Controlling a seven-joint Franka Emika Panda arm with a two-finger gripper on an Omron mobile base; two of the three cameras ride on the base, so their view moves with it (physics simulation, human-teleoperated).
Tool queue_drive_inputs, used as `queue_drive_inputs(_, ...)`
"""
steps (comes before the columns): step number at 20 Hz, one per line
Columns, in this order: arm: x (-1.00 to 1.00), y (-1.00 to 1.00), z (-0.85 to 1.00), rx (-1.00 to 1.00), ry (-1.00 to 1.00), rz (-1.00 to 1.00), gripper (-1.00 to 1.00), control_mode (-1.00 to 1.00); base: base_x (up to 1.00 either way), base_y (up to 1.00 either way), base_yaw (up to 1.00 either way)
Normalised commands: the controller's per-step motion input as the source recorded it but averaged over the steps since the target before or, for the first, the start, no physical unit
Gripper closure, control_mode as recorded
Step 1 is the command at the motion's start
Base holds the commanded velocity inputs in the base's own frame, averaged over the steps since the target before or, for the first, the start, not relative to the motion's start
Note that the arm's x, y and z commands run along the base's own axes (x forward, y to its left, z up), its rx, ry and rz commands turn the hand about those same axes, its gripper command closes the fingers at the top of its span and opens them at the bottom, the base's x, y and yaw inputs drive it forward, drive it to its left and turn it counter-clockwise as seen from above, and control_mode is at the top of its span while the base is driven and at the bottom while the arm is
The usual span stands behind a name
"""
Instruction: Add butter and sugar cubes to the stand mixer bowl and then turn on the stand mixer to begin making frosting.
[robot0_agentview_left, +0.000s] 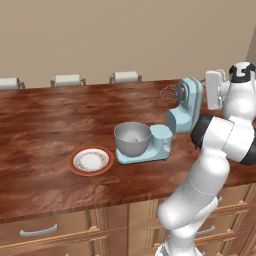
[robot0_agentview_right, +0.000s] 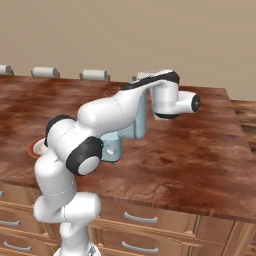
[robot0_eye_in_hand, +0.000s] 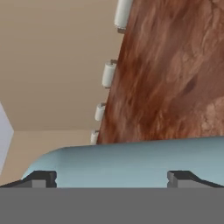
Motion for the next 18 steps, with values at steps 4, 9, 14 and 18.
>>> queue_drive_inputs(4, -0.08, 0.95, 0.00, 0.00, 0.00, 0.07, -1.00, -1.00, 0.00, 0.00, 0.00)
queue_drive_inputs(9, -0.26, 1.00, -0.01, -0.02, 0.00, 0.09, -1.00, -1.00, 0.00, 0.00, 0.00)
queue_drive_inputs(14, -0.34, 1.00, -0.17, -0.11, 0.00, 0.11, -1.00, -1.00, 0.00, 0.00, 0.00)
queue_drive_inputs(18, -0.19, 1.00, -0.31, -0.14, 0.00, 0.08, -1.00, -1.00, 0.00, 0.00, 0.00)
